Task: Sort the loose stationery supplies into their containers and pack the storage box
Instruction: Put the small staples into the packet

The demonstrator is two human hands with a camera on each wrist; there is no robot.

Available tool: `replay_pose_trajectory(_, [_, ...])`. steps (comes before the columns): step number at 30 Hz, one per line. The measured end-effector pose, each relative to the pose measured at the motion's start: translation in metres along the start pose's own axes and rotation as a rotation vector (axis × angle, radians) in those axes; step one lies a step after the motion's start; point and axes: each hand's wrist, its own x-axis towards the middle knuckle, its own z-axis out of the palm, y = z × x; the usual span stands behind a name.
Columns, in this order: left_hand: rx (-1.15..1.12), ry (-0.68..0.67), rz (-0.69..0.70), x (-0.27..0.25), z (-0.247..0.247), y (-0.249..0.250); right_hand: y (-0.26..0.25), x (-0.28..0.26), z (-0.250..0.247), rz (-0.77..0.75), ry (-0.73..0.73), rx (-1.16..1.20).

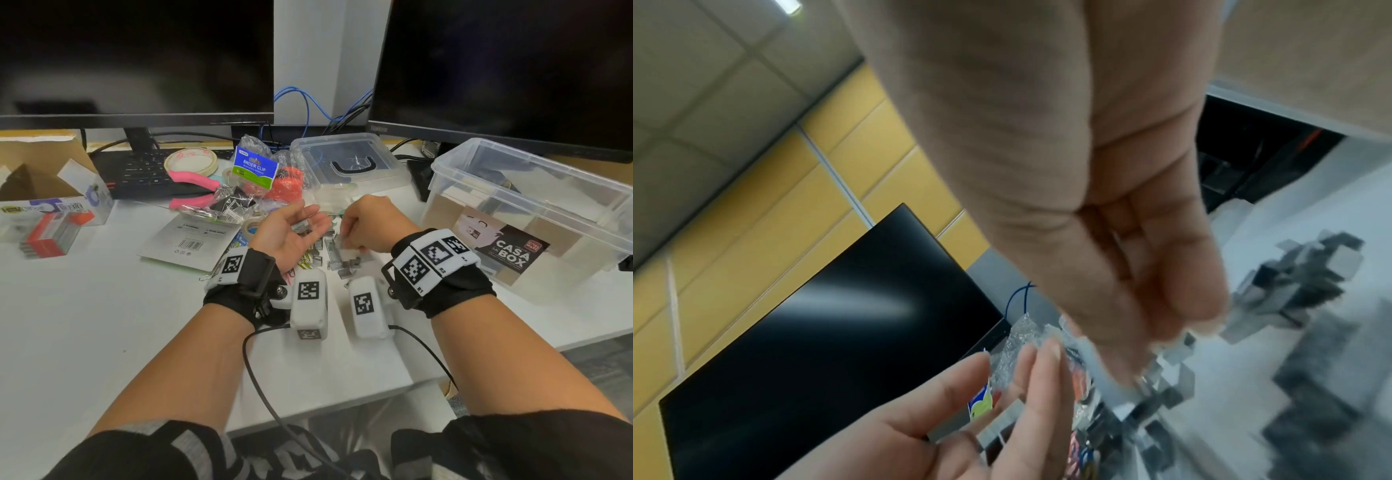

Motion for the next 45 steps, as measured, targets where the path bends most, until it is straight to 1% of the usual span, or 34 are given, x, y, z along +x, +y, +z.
replay_pose_trajectory(2, [0.019, -0.009, -0.02, 0.001, 0.0, 0.0, -0.003, 0.002, -0.001, -0.043, 0.118, 0.054])
replay_pose_trajectory(4, [0.044, -0.015, -0.046, 0.002, -0.002, -0.002, -0.006, 0.005, 0.0, -0.083, 0.185, 0.116])
replay_pose_trajectory(7, [0.04, -0.04, -0.091, 0.0, -0.003, -0.003, -0.011, 0.008, 0.002, -0.125, 0.186, 0.174])
replay_pose_trajectory(9, [0.005, -0.037, -0.081, 0.0, -0.003, -0.002, -0.012, 0.009, 0.004, -0.158, 0.158, 0.156])
replay_pose_trajectory(10, [-0.027, -0.021, -0.062, 0.0, -0.002, 0.0, -0.011, 0.01, 0.006, -0.158, 0.171, 0.159])
replay_pose_trajectory(12, [-0.096, 0.022, -0.019, 0.002, -0.004, 0.002, -0.009, 0.01, 0.008, -0.105, 0.239, 0.192])
replay_pose_trajectory(13, [-0.124, 0.044, 0.004, 0.004, -0.006, 0.003, -0.009, 0.01, 0.008, -0.075, 0.25, 0.186])
replay_pose_trajectory(14, [-0.145, 0.062, 0.025, 0.006, -0.008, 0.004, -0.009, 0.01, 0.008, -0.06, 0.213, 0.145])
replay_pose_trajectory(17, [-0.136, 0.097, 0.057, 0.01, -0.013, 0.005, -0.014, 0.007, 0.009, -0.103, -0.071, -0.056])
replay_pose_trajectory(19, [-0.115, 0.102, 0.056, 0.01, -0.012, 0.004, -0.018, 0.008, 0.011, -0.135, -0.162, -0.129])
replay_pose_trajectory(24, [-0.096, 0.099, 0.052, 0.009, -0.011, 0.003, -0.022, 0.013, 0.014, -0.141, -0.243, -0.221])
replay_pose_trajectory(32, [-0.099, 0.1, 0.051, 0.009, -0.01, 0.002, -0.019, 0.009, 0.011, -0.114, -0.288, -0.147])
replay_pose_trajectory(37, [-0.096, 0.1, 0.052, 0.007, -0.009, 0.001, -0.016, 0.009, 0.011, -0.12, -0.252, -0.141])
replay_pose_trajectory(39, [-0.088, 0.097, 0.054, 0.006, -0.009, 0.002, -0.017, 0.008, 0.007, -0.108, -0.215, -0.162])
replay_pose_trajectory(42, [-0.078, 0.092, 0.05, 0.006, -0.008, 0.002, -0.016, 0.007, -0.005, -0.115, -0.067, -0.141])
replay_pose_trajectory(45, [-0.045, 0.057, 0.017, 0.006, -0.007, 0.0, -0.019, 0.01, -0.009, -0.182, 0.086, -0.034])
